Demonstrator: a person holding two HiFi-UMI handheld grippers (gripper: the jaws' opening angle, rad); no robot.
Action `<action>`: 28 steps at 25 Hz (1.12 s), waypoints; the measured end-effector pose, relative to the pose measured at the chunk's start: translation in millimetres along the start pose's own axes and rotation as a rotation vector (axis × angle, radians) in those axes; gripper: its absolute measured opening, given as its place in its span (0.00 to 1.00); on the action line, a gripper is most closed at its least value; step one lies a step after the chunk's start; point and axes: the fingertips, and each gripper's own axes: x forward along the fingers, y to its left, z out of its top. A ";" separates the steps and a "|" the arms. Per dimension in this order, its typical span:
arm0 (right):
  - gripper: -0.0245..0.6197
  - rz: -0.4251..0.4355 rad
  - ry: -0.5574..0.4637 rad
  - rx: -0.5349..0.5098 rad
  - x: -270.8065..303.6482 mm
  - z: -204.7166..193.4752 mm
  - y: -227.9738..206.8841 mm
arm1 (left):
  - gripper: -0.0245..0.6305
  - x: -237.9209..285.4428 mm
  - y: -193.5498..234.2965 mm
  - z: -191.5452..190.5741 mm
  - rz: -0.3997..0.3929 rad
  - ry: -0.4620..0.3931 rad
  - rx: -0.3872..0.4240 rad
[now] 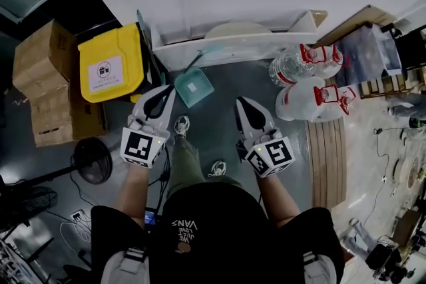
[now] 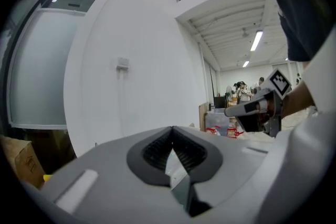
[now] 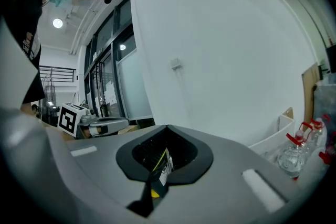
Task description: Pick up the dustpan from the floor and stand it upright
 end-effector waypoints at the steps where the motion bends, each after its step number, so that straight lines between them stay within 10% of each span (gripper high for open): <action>1: 0.04 0.004 -0.005 0.001 -6.1 1.2 1.3 | 0.12 -6.6 -5.1 4.4 0.005 -0.001 -0.003; 28: 0.04 -0.008 0.063 -0.014 -100.2 -17.4 18.0 | 0.12 -101.1 -85.9 10.9 0.088 0.020 -0.104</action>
